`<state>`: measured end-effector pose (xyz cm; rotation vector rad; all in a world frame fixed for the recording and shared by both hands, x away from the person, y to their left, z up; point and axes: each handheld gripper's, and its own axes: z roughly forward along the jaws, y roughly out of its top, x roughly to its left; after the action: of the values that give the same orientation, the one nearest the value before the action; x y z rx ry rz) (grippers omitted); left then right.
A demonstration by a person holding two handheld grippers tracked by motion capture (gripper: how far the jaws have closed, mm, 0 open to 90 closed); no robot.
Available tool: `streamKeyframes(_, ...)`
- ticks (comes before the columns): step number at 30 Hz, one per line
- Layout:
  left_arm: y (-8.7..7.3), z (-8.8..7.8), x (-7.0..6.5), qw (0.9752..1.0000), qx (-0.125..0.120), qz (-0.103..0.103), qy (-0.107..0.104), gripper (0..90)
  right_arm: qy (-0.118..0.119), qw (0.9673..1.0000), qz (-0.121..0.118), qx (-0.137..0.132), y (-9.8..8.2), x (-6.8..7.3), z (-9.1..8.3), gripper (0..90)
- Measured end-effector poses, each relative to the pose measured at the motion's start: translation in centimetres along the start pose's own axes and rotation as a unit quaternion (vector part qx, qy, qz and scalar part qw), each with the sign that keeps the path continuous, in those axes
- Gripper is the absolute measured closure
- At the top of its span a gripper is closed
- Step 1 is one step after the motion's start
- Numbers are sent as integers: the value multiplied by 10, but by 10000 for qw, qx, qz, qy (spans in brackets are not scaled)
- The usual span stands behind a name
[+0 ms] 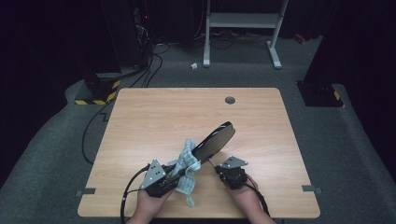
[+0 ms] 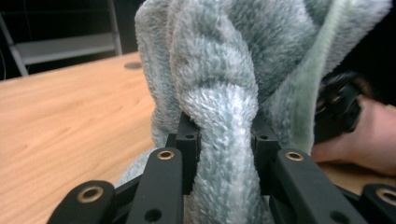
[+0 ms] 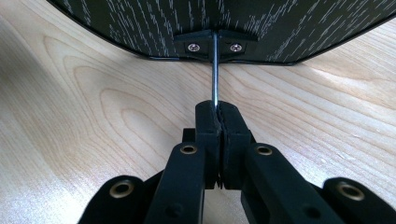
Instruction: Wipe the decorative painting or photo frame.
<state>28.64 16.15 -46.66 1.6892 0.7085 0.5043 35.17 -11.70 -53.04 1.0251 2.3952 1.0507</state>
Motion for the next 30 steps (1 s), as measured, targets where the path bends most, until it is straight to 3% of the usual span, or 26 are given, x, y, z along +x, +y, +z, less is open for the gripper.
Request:
streamKeyframes(5,20,-18,-2,9989,-455,74,20,716,-6,10000,-33,-11,0,0,0,877)
streamKeyframes(7,23,-21,-1,9987,-512,71,49,716,-14,10000,-33,-9,0,1,0,877)
streamKeyframes(11,17,-18,3,9991,-413,-19,55,716,-33,10000,-55,-2,0,1,0,877)
streamKeyframes(22,-17,11,8,9993,333,-79,114,716,-24,10000,-57,-5,0,1,0,877)
streamKeyframes(26,-17,10,9,9994,308,-119,117,716,-15,10000,-42,-7,0,1,0,877)
streamKeyframes(30,-9,-1,8,10000,8,-73,23,716,-2,10000,-34,-9,0,0,0,877)
